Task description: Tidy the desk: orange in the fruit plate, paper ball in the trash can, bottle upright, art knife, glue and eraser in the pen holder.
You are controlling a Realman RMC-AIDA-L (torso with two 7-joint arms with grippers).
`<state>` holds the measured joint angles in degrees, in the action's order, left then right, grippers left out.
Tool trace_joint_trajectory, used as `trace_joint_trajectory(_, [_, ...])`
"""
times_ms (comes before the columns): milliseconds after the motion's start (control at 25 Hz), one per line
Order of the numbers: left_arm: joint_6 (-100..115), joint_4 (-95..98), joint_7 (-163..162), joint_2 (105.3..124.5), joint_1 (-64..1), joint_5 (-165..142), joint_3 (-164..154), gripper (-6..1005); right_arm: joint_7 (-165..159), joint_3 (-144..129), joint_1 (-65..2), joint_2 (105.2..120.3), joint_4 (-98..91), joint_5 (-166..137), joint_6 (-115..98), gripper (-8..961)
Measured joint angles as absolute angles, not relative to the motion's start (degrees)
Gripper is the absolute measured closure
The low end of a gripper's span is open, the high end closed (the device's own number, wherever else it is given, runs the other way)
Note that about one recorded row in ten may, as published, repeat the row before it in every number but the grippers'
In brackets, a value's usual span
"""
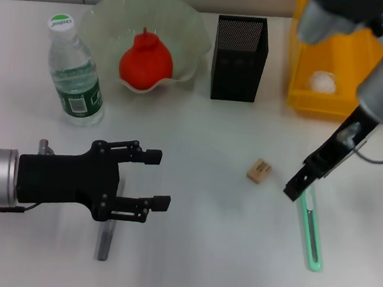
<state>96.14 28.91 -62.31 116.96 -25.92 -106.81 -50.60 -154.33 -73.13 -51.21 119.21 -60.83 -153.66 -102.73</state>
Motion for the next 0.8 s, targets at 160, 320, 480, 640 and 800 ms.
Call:
trace_joint_trajectory(160, [95.6, 28.9, -62.6, 117.03, -26.6, -107.3, -50.6, 199, -155.8, -77.9, -52.9, 119.31, -55.4, -153.9, -98.7, 120])
trace_joint_trajectory(320, [95.4, 28.9, -63.1, 117.11, -26.9, -107.4, -50.6, 199, -155.9, -78.1, -53.8, 119.32, -53.0, -154.0, -97.3, 120])
trace_joint_trajectory(480, [95.3, 28.9, -63.2, 117.09, -26.9, -107.4, -50.6, 199, -157.3, -79.4, -54.2, 119.45, -51.9, -156.2, -96.1, 120])
trace_joint_trajectory(640, [94.8, 28.9, -63.9, 116.97, -27.5, -107.7, -50.6, 199, -158.5, -81.8, -54.2, 119.51, -51.4, -156.7, -95.8, 120])
trace_joint_trajectory(800, [94.1, 28.9, -64.4, 117.06, -28.1, -108.5, -50.5, 199, -158.6, -82.5, -54.2, 119.54, -51.3, -156.6, -95.7, 120])
